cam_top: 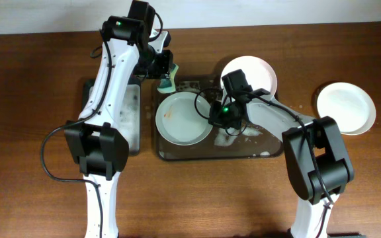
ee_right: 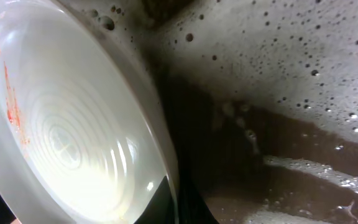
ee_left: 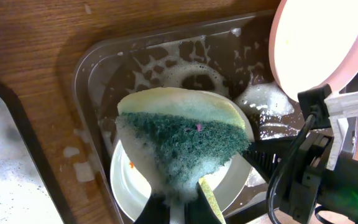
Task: Clean dirty plates on tray and stack at the side
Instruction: 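Drag the pale green plate leftward across the tray, then lower the sponge in the left gripper onto the held plate, then scrub the pale green plate with the sponge while right gripper holds it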
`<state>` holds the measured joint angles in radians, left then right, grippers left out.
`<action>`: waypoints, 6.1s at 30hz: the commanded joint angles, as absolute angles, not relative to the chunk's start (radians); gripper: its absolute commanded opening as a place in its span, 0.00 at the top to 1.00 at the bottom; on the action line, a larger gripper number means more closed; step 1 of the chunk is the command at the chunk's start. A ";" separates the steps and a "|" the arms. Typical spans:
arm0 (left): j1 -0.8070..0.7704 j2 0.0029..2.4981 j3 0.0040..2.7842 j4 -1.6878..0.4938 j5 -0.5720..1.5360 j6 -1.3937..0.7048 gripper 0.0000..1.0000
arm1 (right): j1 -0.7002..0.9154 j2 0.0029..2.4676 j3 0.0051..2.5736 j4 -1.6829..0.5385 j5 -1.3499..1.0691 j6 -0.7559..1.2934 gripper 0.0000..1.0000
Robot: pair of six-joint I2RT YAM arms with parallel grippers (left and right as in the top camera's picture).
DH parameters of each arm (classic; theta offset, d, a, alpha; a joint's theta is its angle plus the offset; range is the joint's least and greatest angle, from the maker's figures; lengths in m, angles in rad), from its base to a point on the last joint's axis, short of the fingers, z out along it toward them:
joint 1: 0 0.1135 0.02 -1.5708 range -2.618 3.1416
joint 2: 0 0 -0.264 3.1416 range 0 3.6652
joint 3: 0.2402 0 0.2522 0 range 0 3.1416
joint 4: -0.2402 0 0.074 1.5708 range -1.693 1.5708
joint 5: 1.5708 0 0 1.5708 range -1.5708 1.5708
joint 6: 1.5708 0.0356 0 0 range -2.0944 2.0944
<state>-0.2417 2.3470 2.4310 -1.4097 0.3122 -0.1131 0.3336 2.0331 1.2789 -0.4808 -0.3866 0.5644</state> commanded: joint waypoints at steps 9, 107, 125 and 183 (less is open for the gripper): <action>-0.254 2.341 2.186 -1.332 0.317 -0.043 0.99 | 0.318 2.061 1.286 -0.506 -0.416 0.558 0.96; -0.371 2.341 1.907 -0.927 0.286 -0.070 0.99 | 0.287 2.060 1.314 -0.595 -0.344 0.558 0.96; -0.428 2.341 1.907 -1.221 0.176 -0.098 0.99 | 0.287 2.060 1.314 -0.594 -0.344 0.559 0.96; -0.423 2.341 1.905 -0.936 -0.182 -0.269 0.99 | 0.287 2.060 1.314 -0.591 -0.348 0.558 0.96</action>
<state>-0.4591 2.3386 1.9072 -0.9234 -0.0311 -0.2291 0.2817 2.0342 1.3064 -0.5869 -0.3759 0.5579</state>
